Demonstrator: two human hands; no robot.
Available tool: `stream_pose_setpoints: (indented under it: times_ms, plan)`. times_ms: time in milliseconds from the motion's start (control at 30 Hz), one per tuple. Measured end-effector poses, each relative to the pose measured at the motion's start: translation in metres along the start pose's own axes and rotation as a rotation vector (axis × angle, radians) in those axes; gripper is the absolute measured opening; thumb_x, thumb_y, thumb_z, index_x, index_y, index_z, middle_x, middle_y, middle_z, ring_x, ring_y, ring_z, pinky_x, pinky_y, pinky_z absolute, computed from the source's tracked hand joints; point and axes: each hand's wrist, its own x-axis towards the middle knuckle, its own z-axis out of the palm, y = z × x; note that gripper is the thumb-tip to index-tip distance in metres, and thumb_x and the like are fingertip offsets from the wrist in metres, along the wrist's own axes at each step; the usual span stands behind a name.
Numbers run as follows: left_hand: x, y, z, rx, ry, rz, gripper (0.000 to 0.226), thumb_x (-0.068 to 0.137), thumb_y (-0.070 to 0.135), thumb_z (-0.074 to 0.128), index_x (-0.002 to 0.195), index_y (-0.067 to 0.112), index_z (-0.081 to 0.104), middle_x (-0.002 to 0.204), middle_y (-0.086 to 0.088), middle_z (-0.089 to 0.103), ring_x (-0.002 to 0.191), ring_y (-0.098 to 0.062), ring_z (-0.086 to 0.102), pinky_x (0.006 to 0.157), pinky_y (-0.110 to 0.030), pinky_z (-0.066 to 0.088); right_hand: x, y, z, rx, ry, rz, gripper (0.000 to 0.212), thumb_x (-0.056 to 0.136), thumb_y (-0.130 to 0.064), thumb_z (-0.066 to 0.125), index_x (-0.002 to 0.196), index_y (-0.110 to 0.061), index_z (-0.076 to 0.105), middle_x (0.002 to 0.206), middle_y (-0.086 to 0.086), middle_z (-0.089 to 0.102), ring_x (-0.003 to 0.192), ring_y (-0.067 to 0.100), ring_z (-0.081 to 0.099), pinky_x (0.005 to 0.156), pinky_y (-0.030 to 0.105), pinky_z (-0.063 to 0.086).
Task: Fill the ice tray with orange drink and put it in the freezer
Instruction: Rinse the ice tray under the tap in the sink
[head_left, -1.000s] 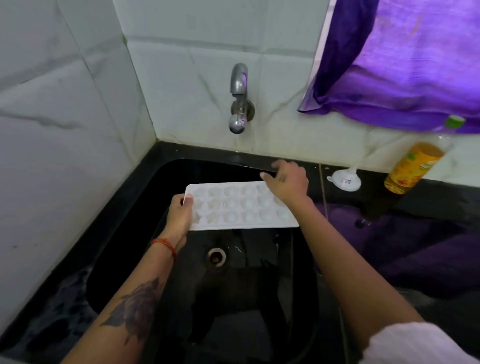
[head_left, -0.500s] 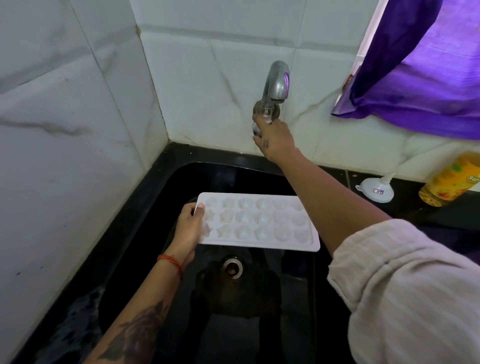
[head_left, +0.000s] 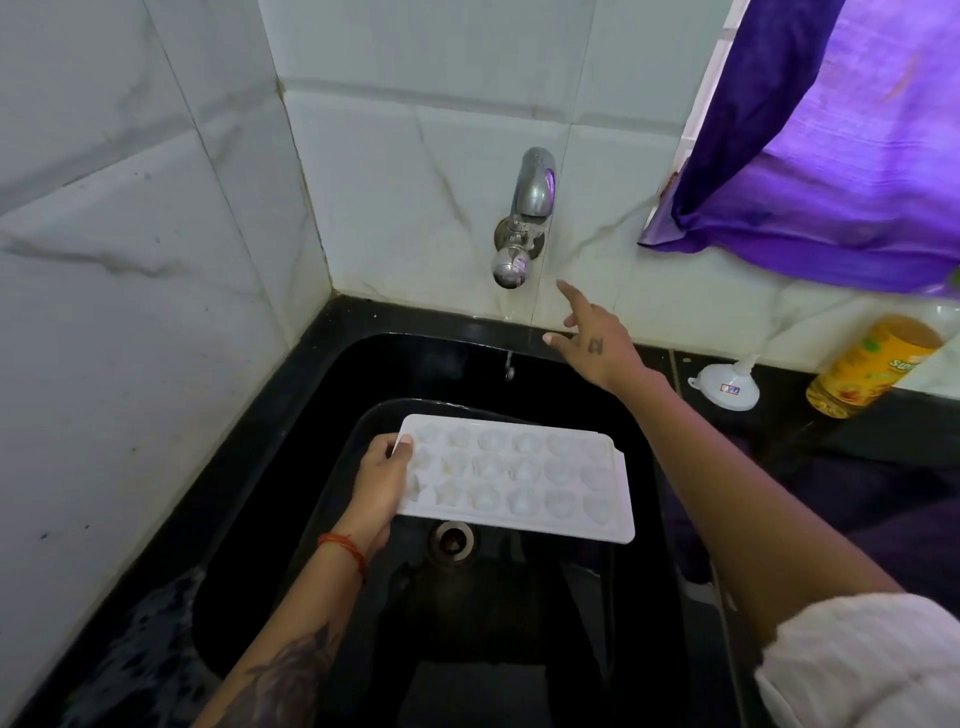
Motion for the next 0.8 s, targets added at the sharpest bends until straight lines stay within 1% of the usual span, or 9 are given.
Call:
stream_pose_setpoints:
  times_ms: [100, 200, 300, 433, 500, 567, 600, 733, 800]
  plan:
    - [-0.012, -0.001, 0.005, -0.029, 0.046, -0.007, 0.013, 0.098, 0.028, 0.043, 0.093, 0.022, 0.054, 0.099, -0.008, 0.065, 0.083, -0.021, 0.064, 0.06, -0.029, 0.049, -0.012, 0.003, -0.008, 0.013, -0.074, 0.155, 0.061, 0.089, -0.049, 0.054, 0.14, -0.019, 0.04, 0.131, 0.014, 0.055, 0.118, 0.031, 0.053, 0.097, 0.035, 0.042]
    - [-0.022, 0.008, 0.006, -0.078, 0.09, 0.008, 0.014, 0.098, 0.027, 0.043, 0.098, 0.02, 0.054, 0.099, -0.008, 0.064, 0.082, -0.02, 0.064, 0.059, -0.029, 0.05, -0.044, 0.003, -0.019, 0.031, -0.4, 0.291, 0.064, 0.082, -0.061, 0.057, 0.132, -0.021, 0.05, 0.133, 0.004, 0.053, 0.119, 0.026, 0.053, 0.096, 0.037, 0.046]
    - [-0.028, 0.019, 0.005, -0.12, 0.132, 0.09, 0.019, 0.098, 0.029, 0.043, 0.108, 0.017, 0.055, 0.098, -0.004, 0.065, 0.078, -0.014, 0.064, 0.054, -0.022, 0.05, -0.08, 0.01, -0.025, 0.335, -0.635, 0.27, 0.041, 0.087, -0.039, 0.063, 0.121, -0.018, 0.056, 0.116, 0.007, 0.065, 0.101, 0.023, 0.065, 0.083, 0.041, 0.056]
    - [-0.034, 0.029, 0.01, -0.103, 0.095, 0.159, 0.033, 0.099, 0.042, 0.033, 0.118, 0.024, 0.053, 0.112, -0.003, 0.064, 0.09, -0.009, 0.064, 0.067, -0.023, 0.051, -0.098, 0.019, -0.027, 0.501, -0.32, 0.044, 0.022, 0.086, -0.016, 0.066, 0.108, -0.016, 0.066, 0.111, 0.005, 0.067, 0.103, 0.022, 0.063, 0.09, 0.037, 0.053]
    - [-0.032, 0.033, 0.013, -0.22, 0.025, 0.023, 0.052, 0.094, 0.061, 0.02, 0.125, 0.032, 0.051, 0.123, 0.003, 0.057, 0.108, -0.008, 0.06, 0.079, -0.029, 0.048, -0.105, 0.019, -0.025, 0.561, -0.139, -0.092, 0.025, 0.081, -0.005, 0.069, 0.105, -0.013, 0.07, 0.112, 0.004, 0.069, 0.105, 0.018, 0.063, 0.091, 0.027, 0.05]
    - [-0.028, 0.039, 0.014, -0.445, -0.055, -0.158, 0.069, 0.087, 0.072, 0.017, 0.139, 0.032, 0.04, 0.142, -0.008, 0.04, 0.131, -0.029, 0.041, 0.095, -0.047, 0.044, -0.111, 0.02, -0.022, 0.574, 0.05, -0.204, 0.028, 0.077, 0.003, 0.071, 0.102, -0.008, 0.072, 0.108, 0.005, 0.069, 0.103, 0.019, 0.065, 0.09, 0.019, 0.05]
    - [-0.027, 0.043, 0.015, -0.572, -0.089, -0.208, 0.071, 0.087, 0.071, 0.021, 0.139, 0.026, 0.039, 0.146, -0.016, 0.034, 0.13, -0.04, 0.039, 0.096, -0.053, 0.043, -0.114, 0.021, -0.019, 0.572, 0.126, -0.248, 0.025, 0.075, 0.005, 0.072, 0.099, -0.005, 0.073, 0.105, 0.006, 0.07, 0.103, 0.02, 0.065, 0.091, 0.018, 0.049]
    - [-0.021, 0.054, 0.025, -0.897, -0.061, -0.196, 0.017, 0.098, 0.019, 0.045, 0.099, 0.005, 0.053, 0.137, -0.027, 0.047, 0.097, -0.035, 0.061, 0.076, -0.049, 0.049, -0.123, 0.028, -0.011, 0.471, 0.251, -0.284, 0.02, 0.074, 0.009, 0.072, 0.089, -0.003, 0.076, 0.113, 0.013, 0.068, 0.115, 0.022, 0.058, 0.102, 0.03, 0.044]
    - [-0.019, 0.058, 0.031, -0.911, -0.041, -0.178, 0.018, 0.097, 0.005, 0.04, 0.11, 0.003, 0.053, 0.136, -0.025, 0.048, 0.104, -0.035, 0.06, 0.079, -0.049, 0.048, -0.125, 0.038, -0.009, 0.43, 0.233, -0.219, 0.026, 0.072, 0.009, 0.072, 0.092, -0.008, 0.076, 0.123, 0.011, 0.063, 0.118, 0.019, 0.055, 0.104, 0.032, 0.04]
